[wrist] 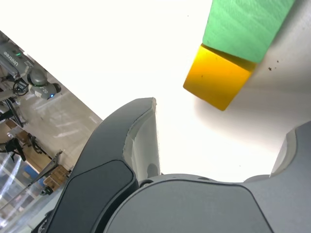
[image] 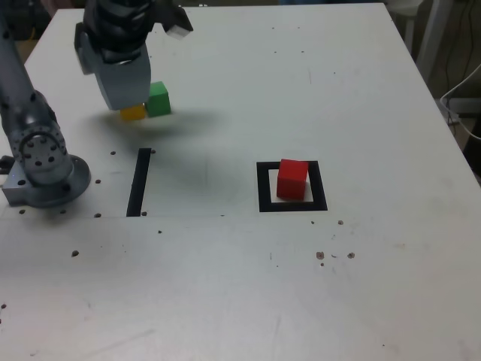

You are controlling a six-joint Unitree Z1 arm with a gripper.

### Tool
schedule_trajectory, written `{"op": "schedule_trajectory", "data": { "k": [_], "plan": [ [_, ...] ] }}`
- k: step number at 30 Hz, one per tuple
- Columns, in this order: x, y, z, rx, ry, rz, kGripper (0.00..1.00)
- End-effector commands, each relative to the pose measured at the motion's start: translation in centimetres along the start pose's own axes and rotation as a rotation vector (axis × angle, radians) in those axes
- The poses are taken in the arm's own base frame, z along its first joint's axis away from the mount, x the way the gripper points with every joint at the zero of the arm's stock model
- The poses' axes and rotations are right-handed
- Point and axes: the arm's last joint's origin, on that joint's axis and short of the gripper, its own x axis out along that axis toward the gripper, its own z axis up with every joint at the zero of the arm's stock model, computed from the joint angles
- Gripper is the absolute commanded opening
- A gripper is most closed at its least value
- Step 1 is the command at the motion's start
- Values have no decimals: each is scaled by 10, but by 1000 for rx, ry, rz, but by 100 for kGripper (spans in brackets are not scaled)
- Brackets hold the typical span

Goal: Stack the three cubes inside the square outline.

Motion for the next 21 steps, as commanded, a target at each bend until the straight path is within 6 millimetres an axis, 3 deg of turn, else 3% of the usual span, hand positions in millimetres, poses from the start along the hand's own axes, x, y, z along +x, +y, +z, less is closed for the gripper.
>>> {"op": "schedule_trajectory", "data": {
  "k": [1, 8, 21],
  "plan": [
    [3, 3, -1, -17, -2, 0, 91],
    [15, 6, -10, -98, -6, 0, 91],
    [13, -5, -5, -3, -7, 23, 86]
  ]
}}
